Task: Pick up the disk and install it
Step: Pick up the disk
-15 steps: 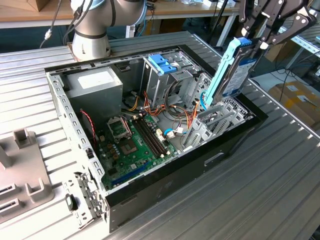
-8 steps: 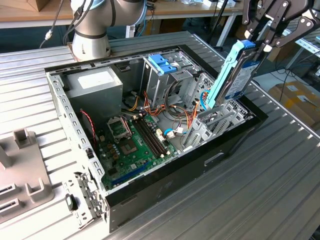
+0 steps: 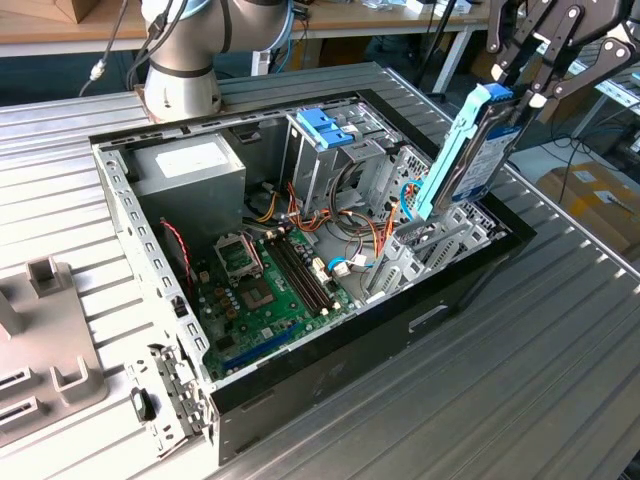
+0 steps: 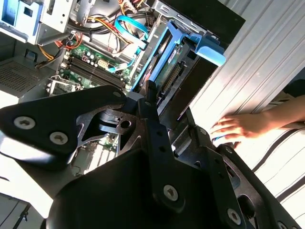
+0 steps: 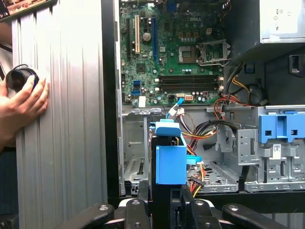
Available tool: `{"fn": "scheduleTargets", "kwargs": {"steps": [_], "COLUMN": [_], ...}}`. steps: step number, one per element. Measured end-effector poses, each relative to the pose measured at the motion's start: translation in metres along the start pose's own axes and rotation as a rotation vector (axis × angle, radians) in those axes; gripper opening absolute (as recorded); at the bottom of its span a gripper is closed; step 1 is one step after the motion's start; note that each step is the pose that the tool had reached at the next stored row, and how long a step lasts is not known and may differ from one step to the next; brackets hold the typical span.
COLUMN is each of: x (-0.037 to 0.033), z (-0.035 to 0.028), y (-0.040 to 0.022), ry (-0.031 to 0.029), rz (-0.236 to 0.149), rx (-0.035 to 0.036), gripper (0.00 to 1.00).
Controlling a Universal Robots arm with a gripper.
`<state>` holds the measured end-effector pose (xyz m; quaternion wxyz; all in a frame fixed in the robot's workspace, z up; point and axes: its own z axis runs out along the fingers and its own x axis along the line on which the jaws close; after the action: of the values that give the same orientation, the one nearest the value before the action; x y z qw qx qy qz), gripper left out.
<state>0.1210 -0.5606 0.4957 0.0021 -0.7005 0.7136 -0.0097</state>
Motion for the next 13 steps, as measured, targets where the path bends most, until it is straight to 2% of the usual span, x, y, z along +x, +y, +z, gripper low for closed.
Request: {"fn": "scheduleTargets", "kwargs": {"steps": [4, 10, 13], "x": [0.0003, 0.0003, 0.0004], "z": [0.0043, 0.0143, 0.0145], "y": [0.0001, 0.0047, 0.0049], "ry": [0.0028, 0.0043, 0.0045], "rz": [0.000, 0.000, 0.000], "rx": [0.0001, 0.0003, 0.0003], "gripper": [0.35, 0.35, 0.35]}}
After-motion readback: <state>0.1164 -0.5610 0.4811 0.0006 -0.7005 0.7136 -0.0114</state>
